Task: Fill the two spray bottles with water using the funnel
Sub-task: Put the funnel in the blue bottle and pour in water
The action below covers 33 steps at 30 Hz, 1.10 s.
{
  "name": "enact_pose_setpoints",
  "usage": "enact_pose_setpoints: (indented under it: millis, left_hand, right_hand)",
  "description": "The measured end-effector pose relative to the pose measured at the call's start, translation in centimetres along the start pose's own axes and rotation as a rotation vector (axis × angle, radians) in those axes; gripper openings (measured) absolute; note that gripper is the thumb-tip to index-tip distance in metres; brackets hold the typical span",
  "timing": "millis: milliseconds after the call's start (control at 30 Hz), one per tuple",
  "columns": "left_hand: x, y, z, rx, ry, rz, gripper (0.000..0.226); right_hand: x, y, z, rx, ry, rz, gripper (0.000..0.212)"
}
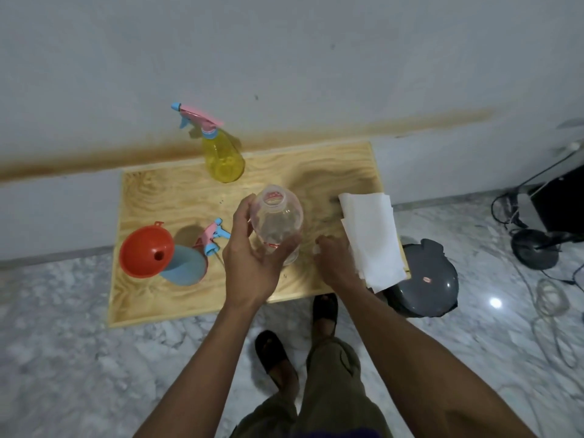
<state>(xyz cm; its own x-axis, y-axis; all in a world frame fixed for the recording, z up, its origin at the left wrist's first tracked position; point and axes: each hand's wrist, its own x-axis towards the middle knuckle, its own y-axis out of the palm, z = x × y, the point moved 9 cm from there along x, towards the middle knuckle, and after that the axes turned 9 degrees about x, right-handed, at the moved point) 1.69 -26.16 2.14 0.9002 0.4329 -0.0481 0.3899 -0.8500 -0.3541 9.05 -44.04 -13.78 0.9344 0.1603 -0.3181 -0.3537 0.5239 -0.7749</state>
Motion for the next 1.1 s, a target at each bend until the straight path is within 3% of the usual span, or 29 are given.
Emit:
enact_pose_setpoints:
  millis: [333, 400, 500, 567, 633, 800, 1000, 1100]
  left_hand:
    - [-0.1, -0.5, 0.3, 0.029, -0.026, -0.010, 0.085]
    - [-0.1, -0.6, 0.3, 0.039, -0.016, -0.011, 0.086]
    - [-0.2, -0.7, 0.2, 0.059, -0.011, -0.008, 0.088]
    - [-0.2, -0.8, -0.1, 0.079, 0.000, -0.005, 0.090]
    - [-0.3, -0.8, -0.7, 0.119, 0.019, -0.007, 0.094]
    - [-0.6, -1.6, -1.3, 0.218, 0.012, -0.012, 0.105]
    - [-0.5, -3.0, -1.5, 0.338, 0.017, 0.032, 0.110]
    - [-1.5, -6.9, -2.0, 0.346, 0.037, -0.169, 0.094]
  right_hand:
    - [-0.2, 0.5, -0.2, -0.007, -0.020, 0.015, 0.017]
    - [-0.6, -0.5, 0.7, 0.019, -0.022, -0.002, 0.032]
    - [-2.1, -2.9, 3.2, 0.266, -0.072, -0.041, 0.069]
    - [-3.2, -3.9, 5.7, 0.428, -0.166, -0.003, 0.098]
    - [-4.1, -4.7, 8.3, 0.575, -0.296, 0.014, 0.112]
    - [-4.3, -5.6, 11.6, 0.726, -0.402, -0.114, 0.090]
    - [-3.2, -5.2, 12.2, 0.901, -0.476, -0.110, 0.101]
    - [-2.5, -5.1, 12.6, 0.818, -0.494, -0.129, 0.094]
